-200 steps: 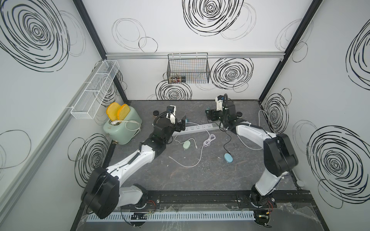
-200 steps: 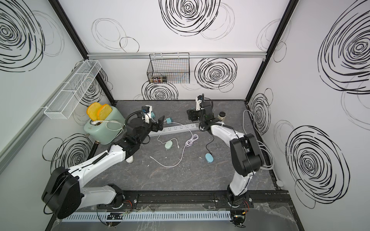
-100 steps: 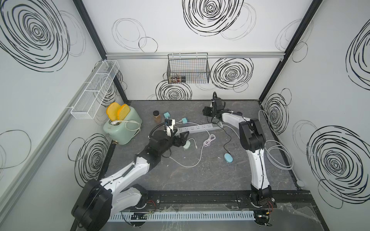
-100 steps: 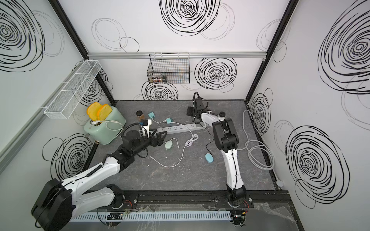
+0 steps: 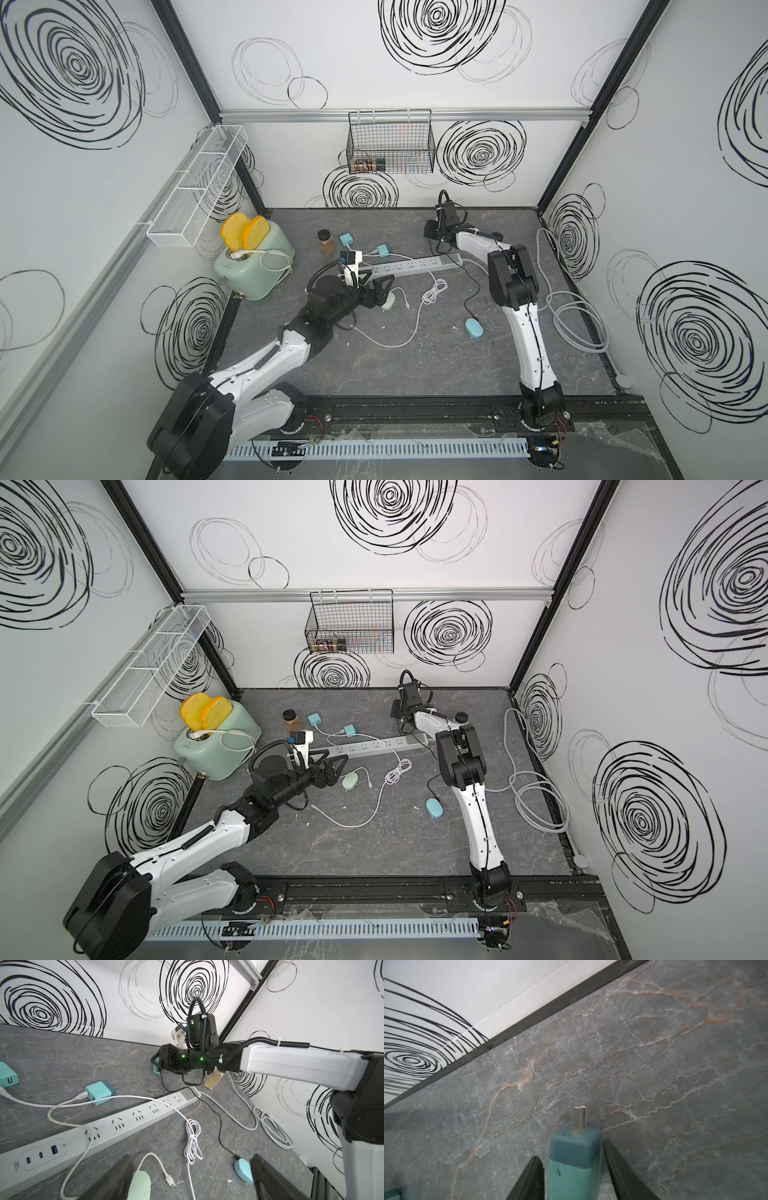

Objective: Charge the bluetooth headset
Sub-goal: Pick up the plug from the center of the board.

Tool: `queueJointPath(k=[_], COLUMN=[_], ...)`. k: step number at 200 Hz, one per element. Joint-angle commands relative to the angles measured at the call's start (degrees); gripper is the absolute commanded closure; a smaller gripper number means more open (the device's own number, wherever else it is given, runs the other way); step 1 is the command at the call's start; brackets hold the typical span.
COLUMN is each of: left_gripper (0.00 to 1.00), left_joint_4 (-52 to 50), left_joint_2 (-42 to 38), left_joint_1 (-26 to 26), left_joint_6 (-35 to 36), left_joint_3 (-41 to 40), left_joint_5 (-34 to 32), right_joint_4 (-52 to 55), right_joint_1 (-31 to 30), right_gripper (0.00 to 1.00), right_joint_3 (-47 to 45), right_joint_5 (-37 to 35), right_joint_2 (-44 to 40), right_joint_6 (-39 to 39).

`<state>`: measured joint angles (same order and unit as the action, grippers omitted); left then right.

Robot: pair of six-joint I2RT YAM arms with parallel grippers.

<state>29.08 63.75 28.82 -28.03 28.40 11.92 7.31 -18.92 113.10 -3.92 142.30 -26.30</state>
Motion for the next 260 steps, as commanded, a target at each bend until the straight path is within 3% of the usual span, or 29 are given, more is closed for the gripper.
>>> queueJointPath(k=[1,50,82,96,118,156,168,181,200,220,238,260], left_gripper=[0.09,0.09,0.08,0.06,0.04,0.06,0.06,0.06,0.05,0.05,0.05,0.05], left_joint_4=[4.23,7.43,14.26,17.29,20.32,20.45,19.03,16.76,17.55,19.39,14.44,12.05], left_joint_2=[0.61,1.35,1.36,1.71,2.25,2.57,2.03,1.27,0.63,1.25,2.59,3.9], left_joint_1=[0.1,0.19,0.02,-0.12,-0.69,-0.11,1.26,3.62,5.5,5.68,5.9,5.81], left_joint_6=[-0.43,-0.36,1.0,3.32,10.82,24.55,31.16,40.07,52.18,64.11,76.1,85.35], left_joint_3=[-0.45,-0.93,-1.59,-1.53,-1.1,-0.8,-0.89,-0.94,-2.03,-2.59,-0.26,1.37], left_joint_5=[0.37,-0.21,-0.69,0.29,5.69,15.67,16.42,13.11,10.97,11.28,11.85,12.49], right_joint_4=[2.96,7.1,-1.27,-3.9,-5.86,-2.64,1.23,4.86,10.78,13.36,15.44,15.09], right_joint_1=[0.0,-0.31,0.92,2.65,5.28,7.82,7.91,7.84,7.52,5.86,4.08,3.09], right_gripper=[0.6,0.79,0.81,0.81,0.81,0.81,0.81,0.85,0.85,0.86,0.85,0.85], right_joint_3=[1.61,-1.07,-20.64,-28.42,-37.51,-45.34,-45.27,-44.81,-43.19,-43.04,-43.28,-44.76], right_joint_5=[-1.66,2.27,16.94,29.16,42.76,57.74,61.01,63.62,66.11,63.99,62.27,61.49], right_joint_2=[0.53,-7.06,-24.48,-31.63,-41.03,-50.03,-50.78,-51.0,-50.55,-50.88,-51.82,-53.44], right_joint_6=[0.79,7.65,18.33,23.65,27.21,34.57,37.62,40.97,45.58,47.55,50.12,51.85])
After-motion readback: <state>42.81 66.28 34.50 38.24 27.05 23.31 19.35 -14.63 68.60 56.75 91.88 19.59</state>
